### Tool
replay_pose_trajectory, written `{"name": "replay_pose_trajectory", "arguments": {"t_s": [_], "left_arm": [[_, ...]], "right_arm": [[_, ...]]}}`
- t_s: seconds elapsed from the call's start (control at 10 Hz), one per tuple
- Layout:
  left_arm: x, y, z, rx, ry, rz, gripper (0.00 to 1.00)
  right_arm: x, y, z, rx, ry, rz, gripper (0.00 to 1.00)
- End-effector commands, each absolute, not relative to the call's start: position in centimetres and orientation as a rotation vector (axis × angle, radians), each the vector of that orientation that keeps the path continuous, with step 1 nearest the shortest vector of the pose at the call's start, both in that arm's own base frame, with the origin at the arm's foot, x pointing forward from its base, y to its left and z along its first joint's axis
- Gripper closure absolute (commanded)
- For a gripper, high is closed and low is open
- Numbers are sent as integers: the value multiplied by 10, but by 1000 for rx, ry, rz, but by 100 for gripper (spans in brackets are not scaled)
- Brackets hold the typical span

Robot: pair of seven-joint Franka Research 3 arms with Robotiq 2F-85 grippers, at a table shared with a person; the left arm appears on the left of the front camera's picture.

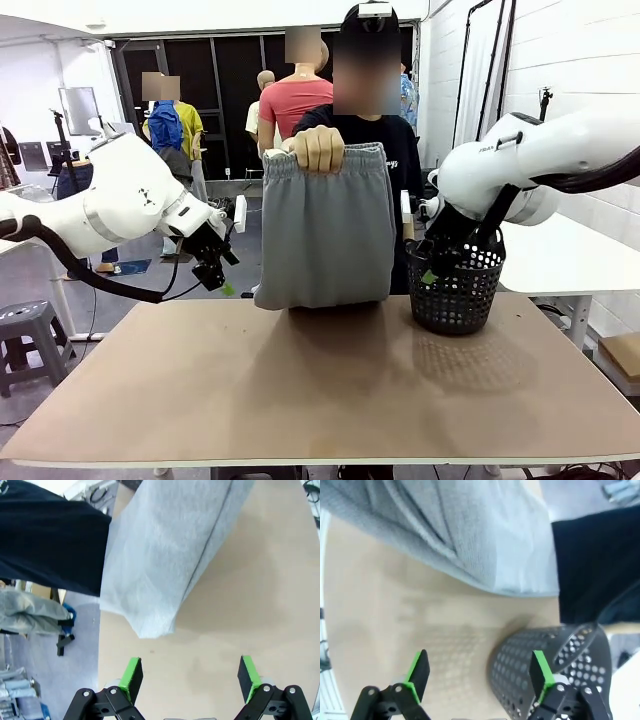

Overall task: Fold the training pants.
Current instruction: Grab both ends of the Training pants handed by a person.

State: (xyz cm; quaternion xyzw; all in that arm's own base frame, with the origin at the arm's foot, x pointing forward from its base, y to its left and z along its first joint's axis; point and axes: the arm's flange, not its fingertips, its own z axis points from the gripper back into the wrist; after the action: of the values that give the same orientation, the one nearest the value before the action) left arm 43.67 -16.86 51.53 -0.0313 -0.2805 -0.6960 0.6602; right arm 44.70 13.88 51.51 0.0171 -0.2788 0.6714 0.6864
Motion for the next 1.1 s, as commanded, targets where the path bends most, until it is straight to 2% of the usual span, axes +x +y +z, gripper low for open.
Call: {"name": "replay_pose_trajectory", "arguments": {"t_s": [0.0, 0.3, 0.7, 1.0], "left_arm": [[445, -164, 514, -147, -672, -1615, 0], [445, -175, 525, -178, -737, -1640, 0], [439, -183, 526, -314, -802, -1632, 0], [432, -194, 527, -448, -914, -1593, 0]], "right_arm": [[457, 136, 511, 142, -709, 1533, 0], [456, 140, 518, 255, -764, 1574, 0], [453, 143, 519, 349, -748, 1608, 0], [448, 150, 518, 426, -815, 1630, 0]]}}
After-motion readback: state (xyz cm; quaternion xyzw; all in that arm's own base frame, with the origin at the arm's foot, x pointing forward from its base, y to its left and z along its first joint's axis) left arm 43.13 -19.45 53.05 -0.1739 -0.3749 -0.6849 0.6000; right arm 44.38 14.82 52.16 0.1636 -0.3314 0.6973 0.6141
